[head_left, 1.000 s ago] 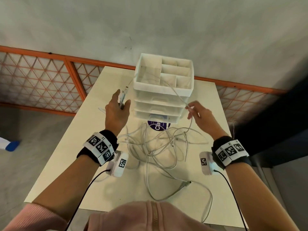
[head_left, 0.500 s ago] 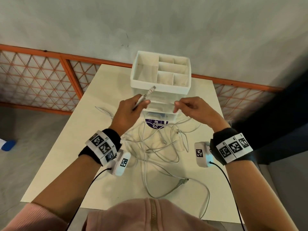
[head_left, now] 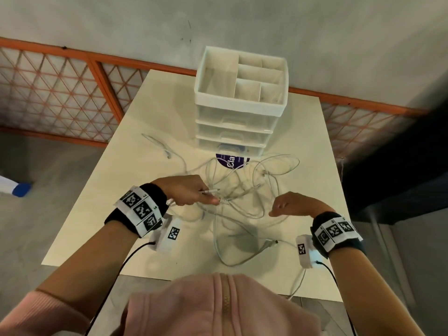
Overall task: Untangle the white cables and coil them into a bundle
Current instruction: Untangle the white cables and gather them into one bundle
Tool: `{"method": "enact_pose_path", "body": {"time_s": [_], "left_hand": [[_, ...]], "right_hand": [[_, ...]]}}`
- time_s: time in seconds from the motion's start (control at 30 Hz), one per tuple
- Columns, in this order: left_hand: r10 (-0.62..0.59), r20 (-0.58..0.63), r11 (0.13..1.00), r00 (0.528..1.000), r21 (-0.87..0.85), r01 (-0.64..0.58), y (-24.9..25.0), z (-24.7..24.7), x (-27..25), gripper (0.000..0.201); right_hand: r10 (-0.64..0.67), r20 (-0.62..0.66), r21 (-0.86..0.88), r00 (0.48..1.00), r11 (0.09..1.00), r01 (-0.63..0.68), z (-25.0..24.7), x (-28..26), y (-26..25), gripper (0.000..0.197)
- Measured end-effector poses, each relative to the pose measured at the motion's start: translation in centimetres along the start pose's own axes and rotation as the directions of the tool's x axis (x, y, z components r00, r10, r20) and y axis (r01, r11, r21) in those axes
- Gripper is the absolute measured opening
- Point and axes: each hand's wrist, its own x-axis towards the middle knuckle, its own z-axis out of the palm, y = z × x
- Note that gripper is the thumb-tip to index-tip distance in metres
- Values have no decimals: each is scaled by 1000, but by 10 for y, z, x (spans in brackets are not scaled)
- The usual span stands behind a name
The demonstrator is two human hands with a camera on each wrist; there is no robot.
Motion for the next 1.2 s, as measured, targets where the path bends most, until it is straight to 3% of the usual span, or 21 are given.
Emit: {"method": "enact_pose_path", "body": {"time_s": [0.07, 0.13, 0.23, 0.3, 0.4, 0.47, 0.57, 0.63, 0.7, 0.77, 0.87, 0.97, 1.03, 1.1, 1.17, 1.2], "left_hand": [[14, -23, 996, 1000, -90, -16, 5, 4, 0, 24], [24, -96, 987, 995, -156, -39, 8, 4, 3, 29], [-12, -242, 961, 970, -270, -55, 7, 3, 9, 34], [-56, -315, 935, 947, -350, -62, 6, 1, 10, 35], [-84, -364, 912, 928, -402, -75, 3, 0, 8, 33], [-89, -367, 903, 926, -422, -80, 0, 1, 6, 31], [-111, -382, 857, 918, -505, -106, -5, 4, 6, 29], [-123, -388, 785, 913, -602, -150, -6, 6, 9, 28], [-147, -414, 697, 898, -687, -203, -3, 5, 14, 27], [-183, -444, 605, 877, -754, -255, 3, 1, 20, 29], [-213, -461, 496, 862, -810, -311, 15, -7, 26, 41], [-207, -475, 509, 855, -799, -321, 23, -14, 28, 45], [-161, -510, 554, 845, -755, -351, 25, -13, 27, 38], [-94, -544, 581, 834, -710, -398, 27, -10, 25, 36], [-18, -550, 638, 835, -650, -414, 31, -6, 21, 37], [21, -542, 673, 840, -614, -413, 34, -4, 19, 37]], "right_hand": [[-10, -122, 1, 992, 1000, 10, 1, 4, 0, 15], [-39, -331, 64, 943, 996, 63, -5, 8, -6, 14], [-67, -474, 140, 878, 979, 150, -5, 24, -26, 10], [-10, -523, 212, 852, 967, 141, 3, 41, -36, 15], [162, -451, 353, 878, 936, 9, 20, 65, -37, 29], [231, -428, 448, 874, 894, -17, 28, 75, -31, 25], [205, -503, 626, 840, 756, 190, 18, 75, -36, 11], [112, -546, 704, 830, 598, 383, -1, 59, -56, 8], [-27, -592, 681, 806, 518, 517, -23, 37, -83, 5], [-186, -583, 619, 791, 528, 581, -41, 13, -108, 13], [-413, -445, 484, 795, 636, 601, -47, -11, -135, 18], [-548, -219, 399, 807, 705, 587, -36, -18, -143, 21], [-544, -142, 387, 827, 739, 552, -27, -18, -141, 20], [-498, -164, 425, 852, 743, 516, -23, -17, -138, 14], [-377, -307, 468, 874, 740, 483, -24, -16, -137, 14], [-306, -411, 483, 859, 726, 490, -26, -16, -139, 15]]}}
